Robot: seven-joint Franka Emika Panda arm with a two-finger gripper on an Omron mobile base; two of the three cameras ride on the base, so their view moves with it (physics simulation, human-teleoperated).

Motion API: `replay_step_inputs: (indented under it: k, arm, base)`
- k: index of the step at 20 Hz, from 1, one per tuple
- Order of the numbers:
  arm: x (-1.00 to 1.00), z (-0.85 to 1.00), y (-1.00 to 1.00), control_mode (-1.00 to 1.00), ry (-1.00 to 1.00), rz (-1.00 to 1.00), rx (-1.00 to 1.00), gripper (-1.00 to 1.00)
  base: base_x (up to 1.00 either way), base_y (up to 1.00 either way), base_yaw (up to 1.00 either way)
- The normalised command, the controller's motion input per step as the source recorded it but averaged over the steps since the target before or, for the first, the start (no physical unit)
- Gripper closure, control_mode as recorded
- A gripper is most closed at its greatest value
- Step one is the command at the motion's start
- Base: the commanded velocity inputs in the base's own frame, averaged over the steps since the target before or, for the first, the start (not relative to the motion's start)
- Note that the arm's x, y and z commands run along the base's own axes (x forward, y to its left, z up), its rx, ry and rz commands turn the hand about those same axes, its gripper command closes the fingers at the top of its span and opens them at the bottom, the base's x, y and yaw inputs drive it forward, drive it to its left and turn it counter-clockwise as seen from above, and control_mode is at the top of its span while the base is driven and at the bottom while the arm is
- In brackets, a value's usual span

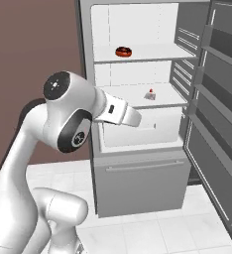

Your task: Take the donut and cake from the fridge and place them on the empty tray on the dining counter.

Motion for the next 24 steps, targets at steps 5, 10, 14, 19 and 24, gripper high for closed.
replay_step_inputs:
  k: [5, 10, 14, 19, 24]
  arm:
    - [-0.40, 0.36, 0.50, -1.00, 0.12, 0.07, 0.01, -1.00]
    - [-0.26, 0.47, 0.43, -1.00, 0.26, 0.11, 0.11, -1.00]
    - [-0.40, -0.06, 0.52, -1.00, 0.00, 0.01, 0.09, -1.00]
    - [-0.26, -0.30, 0.58, -1.00, -0.04, -0.03, 0.08, -1.00]
    - [-0.29, -0.23, 0.32, -1.00, -0.03, 0.00, 0.10, -1.00]
  base:
    - [0.00, 0.00, 0.00]
    - [0.00, 0.00, 0.00]
    - [0.00, 0.00, 0.00]
    - [0.00, 0.00, 0.00]
    - [0.00, 0.00, 0.00]
